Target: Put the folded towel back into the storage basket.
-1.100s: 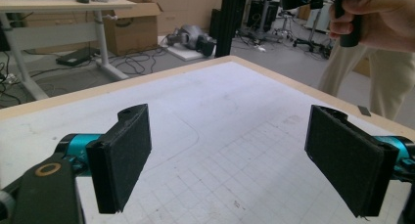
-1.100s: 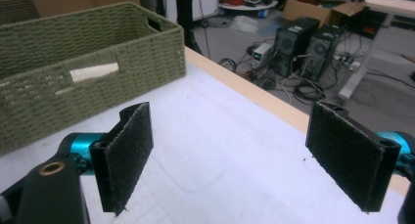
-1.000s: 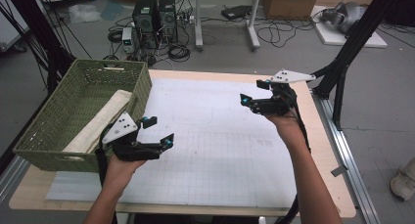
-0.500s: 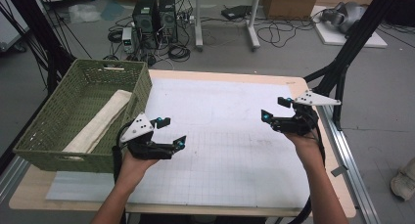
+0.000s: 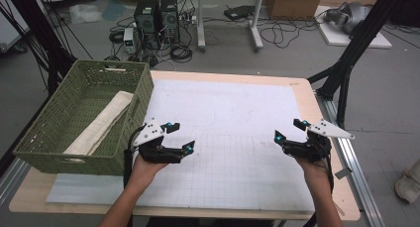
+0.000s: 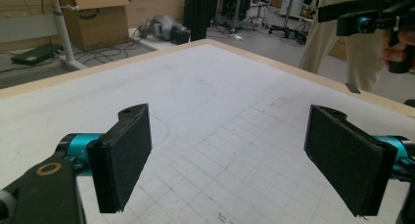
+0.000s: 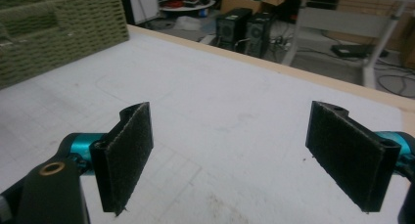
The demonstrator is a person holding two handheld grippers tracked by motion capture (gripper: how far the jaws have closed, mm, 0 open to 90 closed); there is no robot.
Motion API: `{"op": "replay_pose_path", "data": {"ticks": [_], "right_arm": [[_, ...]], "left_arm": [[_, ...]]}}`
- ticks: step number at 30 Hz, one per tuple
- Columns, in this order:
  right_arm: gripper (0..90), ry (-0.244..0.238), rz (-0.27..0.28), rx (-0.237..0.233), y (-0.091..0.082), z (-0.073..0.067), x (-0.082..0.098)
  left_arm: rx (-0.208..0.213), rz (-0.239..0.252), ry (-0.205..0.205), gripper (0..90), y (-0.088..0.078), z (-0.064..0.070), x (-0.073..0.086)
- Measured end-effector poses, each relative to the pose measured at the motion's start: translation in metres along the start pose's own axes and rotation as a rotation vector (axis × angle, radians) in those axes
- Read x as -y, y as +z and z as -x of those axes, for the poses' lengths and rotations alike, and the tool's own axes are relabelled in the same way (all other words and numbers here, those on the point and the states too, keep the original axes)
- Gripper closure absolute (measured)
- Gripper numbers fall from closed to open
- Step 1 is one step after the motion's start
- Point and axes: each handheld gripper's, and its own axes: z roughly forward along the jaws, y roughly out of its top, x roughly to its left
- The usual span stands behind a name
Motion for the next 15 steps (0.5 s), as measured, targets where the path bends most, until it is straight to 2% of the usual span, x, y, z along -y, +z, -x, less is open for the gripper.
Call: {"op": "replay_pose_path", "data": {"ticks": [3, 8, 15], "right_arm": [[16.4, 0.003, -0.005, 0.023, -0.006, -0.004, 0.012], [16.4, 0.009, -0.008, 0.039, -0.013, -0.008, 0.024], [16.4, -0.013, -0.031, 0.047, -0.010, -0.018, 0.039]], "left_arm": [[0.012, -0.024, 0.000, 18.1, 0.005, 0.000, 0.006], [0.016, -0.025, -0.011, 18.0, 0.006, 0.000, 0.015], [0.012, -0.028, -0.007, 18.0, 0.006, 0.000, 0.023]]}}
